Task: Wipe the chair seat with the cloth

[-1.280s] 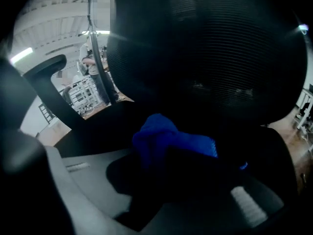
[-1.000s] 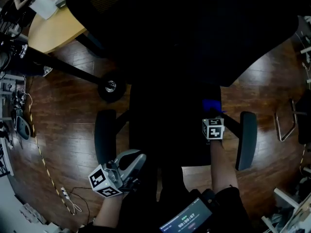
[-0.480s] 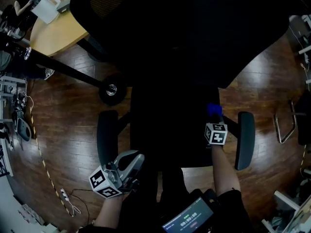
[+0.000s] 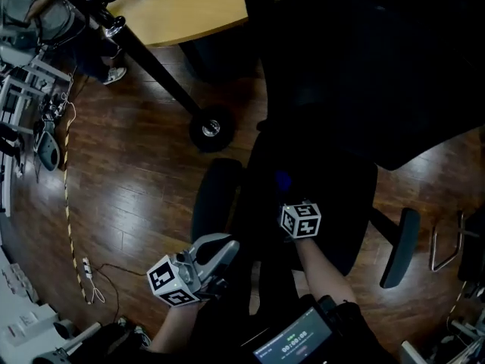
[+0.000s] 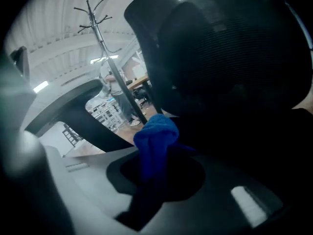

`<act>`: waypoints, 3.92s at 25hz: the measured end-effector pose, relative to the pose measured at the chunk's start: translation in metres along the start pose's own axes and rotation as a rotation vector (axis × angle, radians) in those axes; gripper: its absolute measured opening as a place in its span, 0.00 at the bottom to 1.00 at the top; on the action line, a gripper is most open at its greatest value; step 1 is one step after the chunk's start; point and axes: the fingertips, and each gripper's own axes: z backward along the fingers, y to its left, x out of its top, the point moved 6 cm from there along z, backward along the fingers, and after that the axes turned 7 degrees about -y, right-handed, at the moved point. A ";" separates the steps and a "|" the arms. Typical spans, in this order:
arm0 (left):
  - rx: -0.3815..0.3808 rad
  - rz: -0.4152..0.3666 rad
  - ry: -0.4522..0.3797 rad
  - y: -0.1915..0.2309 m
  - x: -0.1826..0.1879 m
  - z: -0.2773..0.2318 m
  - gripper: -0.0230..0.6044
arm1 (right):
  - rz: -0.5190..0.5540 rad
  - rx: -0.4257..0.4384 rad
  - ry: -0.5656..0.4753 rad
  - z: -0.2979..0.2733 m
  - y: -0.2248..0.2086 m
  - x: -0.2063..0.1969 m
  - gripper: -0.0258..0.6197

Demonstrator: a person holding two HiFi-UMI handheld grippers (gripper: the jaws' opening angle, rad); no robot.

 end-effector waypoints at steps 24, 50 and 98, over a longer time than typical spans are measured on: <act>-0.041 0.040 0.116 0.020 -0.025 0.013 0.04 | -0.045 -0.298 0.079 0.057 -0.084 -0.081 0.13; -0.032 0.033 0.168 0.014 -0.040 -0.035 0.04 | -0.150 -0.297 -0.040 0.137 -0.094 -0.048 0.13; -0.204 0.092 0.220 -0.023 -0.061 -0.083 0.04 | -0.126 -0.509 0.045 0.234 -0.137 -0.112 0.13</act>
